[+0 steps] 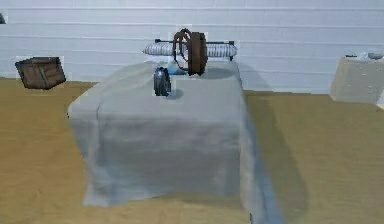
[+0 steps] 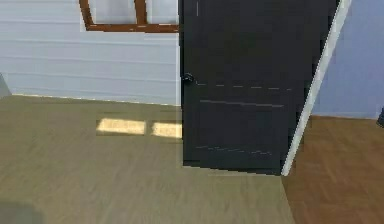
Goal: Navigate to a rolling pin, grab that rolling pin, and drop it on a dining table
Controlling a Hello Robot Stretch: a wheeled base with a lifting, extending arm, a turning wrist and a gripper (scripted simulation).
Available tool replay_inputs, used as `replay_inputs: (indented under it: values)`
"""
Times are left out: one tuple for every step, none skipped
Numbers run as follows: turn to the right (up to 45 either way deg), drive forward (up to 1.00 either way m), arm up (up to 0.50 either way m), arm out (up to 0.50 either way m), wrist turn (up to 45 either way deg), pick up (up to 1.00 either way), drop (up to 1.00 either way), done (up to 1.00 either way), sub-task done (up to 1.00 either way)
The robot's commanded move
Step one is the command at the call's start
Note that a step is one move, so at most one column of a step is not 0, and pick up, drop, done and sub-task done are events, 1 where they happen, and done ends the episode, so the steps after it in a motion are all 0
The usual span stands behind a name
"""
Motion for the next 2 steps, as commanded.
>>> replay_inputs:
  values:
    - [-12.0,0.00,0.00,0.00,0.0,0.00,0.00,0.00,0.00]
    - [0.0,0.45,0.00,0.00,0.0,0.00,0.00,0.00,0.00]
